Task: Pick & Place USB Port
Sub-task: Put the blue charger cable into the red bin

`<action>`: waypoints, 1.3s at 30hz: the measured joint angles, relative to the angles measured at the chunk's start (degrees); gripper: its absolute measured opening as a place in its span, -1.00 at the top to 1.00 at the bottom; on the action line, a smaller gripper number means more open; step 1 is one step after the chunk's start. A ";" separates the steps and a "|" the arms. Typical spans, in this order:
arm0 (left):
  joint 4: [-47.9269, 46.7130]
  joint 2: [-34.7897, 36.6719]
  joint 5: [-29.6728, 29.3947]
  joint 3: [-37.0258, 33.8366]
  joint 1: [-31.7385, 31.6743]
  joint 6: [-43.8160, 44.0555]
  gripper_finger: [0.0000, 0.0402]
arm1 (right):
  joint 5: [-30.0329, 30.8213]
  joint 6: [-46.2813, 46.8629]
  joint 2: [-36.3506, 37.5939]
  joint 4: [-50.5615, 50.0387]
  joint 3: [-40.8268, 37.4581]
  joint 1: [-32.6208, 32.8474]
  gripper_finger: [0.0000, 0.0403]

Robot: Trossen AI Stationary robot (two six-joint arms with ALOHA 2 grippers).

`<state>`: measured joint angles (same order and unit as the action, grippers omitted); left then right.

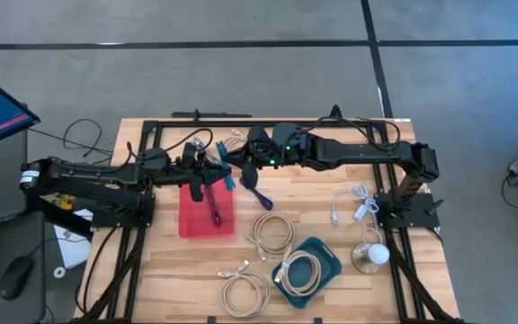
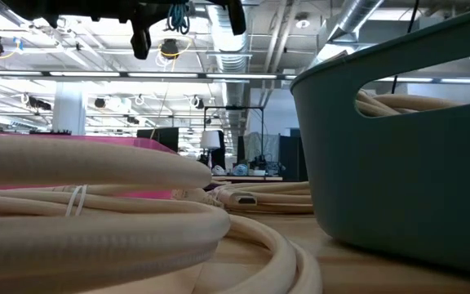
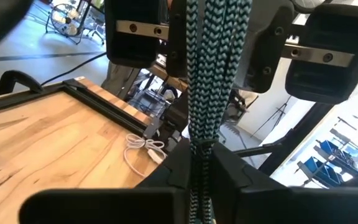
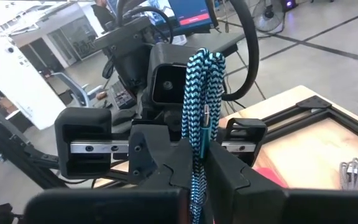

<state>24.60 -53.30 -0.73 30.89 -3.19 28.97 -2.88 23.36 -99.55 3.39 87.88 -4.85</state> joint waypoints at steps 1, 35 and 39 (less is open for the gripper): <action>0.02 0.00 0.00 0.00 0.03 0.02 0.87 | -0.54 0.01 0.00 -0.01 0.00 -0.23 0.84; -39.26 15.02 -11.28 -0.02 0.19 19.71 0.87 | 22.48 -6.85 19.87 -36.79 0.00 -3.75 0.62; -45.56 15.01 -11.26 -0.01 1.07 23.40 0.87 | 22.97 -6.87 21.03 -38.31 0.00 -3.75 0.62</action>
<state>-20.96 -38.29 -11.99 30.89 -2.12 52.38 20.09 16.49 -78.52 -34.92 87.88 -8.60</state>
